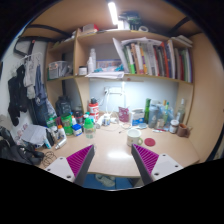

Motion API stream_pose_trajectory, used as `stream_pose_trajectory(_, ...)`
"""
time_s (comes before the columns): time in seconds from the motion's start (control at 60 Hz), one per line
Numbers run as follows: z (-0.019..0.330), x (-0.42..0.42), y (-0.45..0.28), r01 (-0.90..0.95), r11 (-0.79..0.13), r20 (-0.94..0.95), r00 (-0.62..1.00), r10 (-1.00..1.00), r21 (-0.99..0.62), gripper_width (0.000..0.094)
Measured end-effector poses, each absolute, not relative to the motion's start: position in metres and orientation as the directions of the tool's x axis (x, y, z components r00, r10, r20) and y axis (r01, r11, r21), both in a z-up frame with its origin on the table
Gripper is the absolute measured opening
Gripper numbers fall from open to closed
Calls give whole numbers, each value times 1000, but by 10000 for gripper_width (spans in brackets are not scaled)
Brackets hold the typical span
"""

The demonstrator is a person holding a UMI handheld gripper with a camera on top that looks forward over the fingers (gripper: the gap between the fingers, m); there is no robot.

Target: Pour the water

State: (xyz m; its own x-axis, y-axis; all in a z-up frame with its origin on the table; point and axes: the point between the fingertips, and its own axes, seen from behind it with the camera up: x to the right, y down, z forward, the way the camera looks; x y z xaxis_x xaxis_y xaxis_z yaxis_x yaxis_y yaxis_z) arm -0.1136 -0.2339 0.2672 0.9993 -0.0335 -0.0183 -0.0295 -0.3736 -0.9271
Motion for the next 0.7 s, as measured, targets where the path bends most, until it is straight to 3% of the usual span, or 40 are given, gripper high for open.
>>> stream_pose_trajectory(0.35, 148, -216, -34, 20, -252, -6, 995, 101, -967, 826)
stream_pose_trajectory(0.583, 112, -239, 68, -1, -185, -18, 996, 93, -983, 828)
stream_pose_trajectory(0.65, 108, -245, 81, -21, -182, -42, 993, 108, -983, 800)
stream_pose_trajectory(0.683, 105, -248, 86, -19, -184, -41, 993, 114, -983, 759)
stream_pose_trajectory(0.7, 103, -250, 88, -17, -189, -40, 992, 119, -982, 695)
